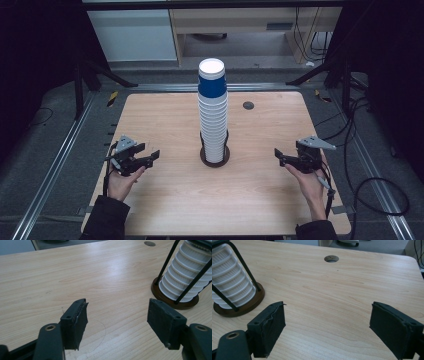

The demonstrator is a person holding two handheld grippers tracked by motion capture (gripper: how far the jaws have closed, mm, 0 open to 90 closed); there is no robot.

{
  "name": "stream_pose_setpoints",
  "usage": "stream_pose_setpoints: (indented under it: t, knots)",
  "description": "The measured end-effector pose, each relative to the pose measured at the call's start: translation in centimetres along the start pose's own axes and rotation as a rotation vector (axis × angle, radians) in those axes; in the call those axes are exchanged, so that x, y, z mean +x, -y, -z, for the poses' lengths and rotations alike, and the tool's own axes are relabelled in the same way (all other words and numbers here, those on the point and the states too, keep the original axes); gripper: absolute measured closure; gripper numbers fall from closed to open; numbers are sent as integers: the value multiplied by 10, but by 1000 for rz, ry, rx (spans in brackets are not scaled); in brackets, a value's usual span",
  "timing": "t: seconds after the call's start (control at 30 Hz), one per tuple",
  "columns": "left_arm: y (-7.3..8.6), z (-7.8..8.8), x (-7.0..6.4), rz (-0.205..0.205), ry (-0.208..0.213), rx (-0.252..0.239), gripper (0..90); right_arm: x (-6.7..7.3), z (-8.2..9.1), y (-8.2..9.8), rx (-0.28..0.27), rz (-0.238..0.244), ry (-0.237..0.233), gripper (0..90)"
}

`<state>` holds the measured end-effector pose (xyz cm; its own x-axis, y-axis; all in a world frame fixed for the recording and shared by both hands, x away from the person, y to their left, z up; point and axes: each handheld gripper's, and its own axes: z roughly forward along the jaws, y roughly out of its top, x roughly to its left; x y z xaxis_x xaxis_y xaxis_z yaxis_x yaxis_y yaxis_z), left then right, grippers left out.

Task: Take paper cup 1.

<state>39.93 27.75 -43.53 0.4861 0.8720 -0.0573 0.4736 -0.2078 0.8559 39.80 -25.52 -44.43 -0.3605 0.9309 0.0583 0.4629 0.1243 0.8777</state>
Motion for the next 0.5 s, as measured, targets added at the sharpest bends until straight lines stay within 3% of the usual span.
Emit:
stream_pose_setpoints:
  t: [0.5]
  knots:
    - [2, -4, -3, -16, 12, 10, 353, 8, 17, -25, -100, -15, -74, 96]
